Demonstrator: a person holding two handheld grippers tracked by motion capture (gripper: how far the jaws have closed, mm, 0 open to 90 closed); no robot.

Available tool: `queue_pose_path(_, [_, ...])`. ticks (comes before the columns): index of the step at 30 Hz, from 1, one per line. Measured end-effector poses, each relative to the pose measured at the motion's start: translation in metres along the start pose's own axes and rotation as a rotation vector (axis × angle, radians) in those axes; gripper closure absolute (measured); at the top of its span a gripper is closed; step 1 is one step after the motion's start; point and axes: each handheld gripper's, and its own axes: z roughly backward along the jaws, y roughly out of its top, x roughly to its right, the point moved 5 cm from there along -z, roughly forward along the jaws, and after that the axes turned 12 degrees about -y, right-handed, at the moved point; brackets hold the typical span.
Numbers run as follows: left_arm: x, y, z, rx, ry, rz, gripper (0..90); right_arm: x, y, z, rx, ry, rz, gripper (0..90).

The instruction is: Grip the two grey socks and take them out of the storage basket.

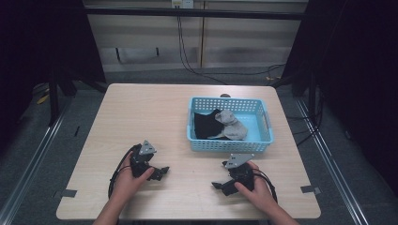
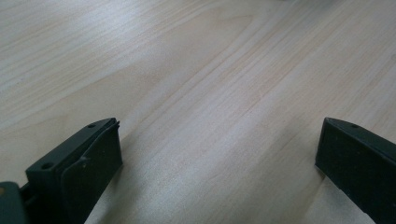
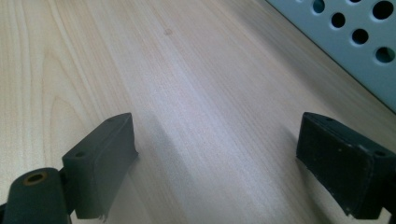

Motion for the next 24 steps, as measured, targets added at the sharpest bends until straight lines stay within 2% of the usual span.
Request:
queue_pose_path(7, [0.000,0.000,0.000,0.000,0.000,0.000,0.0,0.000,0.000,0.000,-0.002,-0.001,-0.005,11.3])
queue_pose_path(10, [0.000,0.000,0.000,0.000,0.000,0.000,0.0,0.002,0.002,0.002,-0.039,-0.001,0.004,13.3])
queue_pose_path(12, [0.000,0.000,0.000,0.000,0.000,0.000,0.0,0.004,0.004,0.003,-0.076,0.019,-0.002,13.9])
queue_pose_path(13, [0.000,0.000,0.000,0.000,0.000,0.000,0.0,0.004,0.004,0.003,-0.076,0.019,-0.002,13.9])
queue_pose_path(14, [0.000,0.000,0.000,0.000,0.000,0.000,0.0,0.009,0.006,0.006,-0.123,0.041,-0.009,14.8])
queue_pose_path(15, [0.000,0.000,0.000,0.000,0.000,0.000,0.0,0.009,0.006,0.006,-0.123,0.041,-0.009,14.8])
queue_pose_path(16, [0.000,0.000,0.000,0.000,0.000,0.000,0.0,0.013,0.007,0.009,-0.163,0.041,0.008,16.3])
queue_pose_path(17, [0.000,0.000,0.000,0.000,0.000,0.000,0.0,0.013,0.007,0.009,-0.163,0.041,0.008,16.3])
queue_pose_path(18, [0.000,0.000,0.000,0.000,0.000,0.000,0.0,0.014,0.009,0.014,-0.227,0.040,0.029,16.4])
queue_pose_path(19, [0.000,0.000,0.000,0.000,0.000,0.000,0.0,0.016,0.010,0.016,-0.258,0.035,0.063,16.6])
queue_pose_path(20, [0.000,0.000,0.000,-0.001,0.000,0.000,0.0,0.016,0.010,0.016,-0.258,0.035,0.063,16.6])
queue_pose_path(23, [0.000,0.000,0.000,0.000,0.000,0.000,0.0,0.017,0.014,0.023,-0.357,0.030,0.148,18.8])
queue_pose_path(24, [0.000,0.000,0.000,0.000,0.000,0.000,0.0,0.017,0.017,0.027,-0.408,0.040,0.159,19.2])
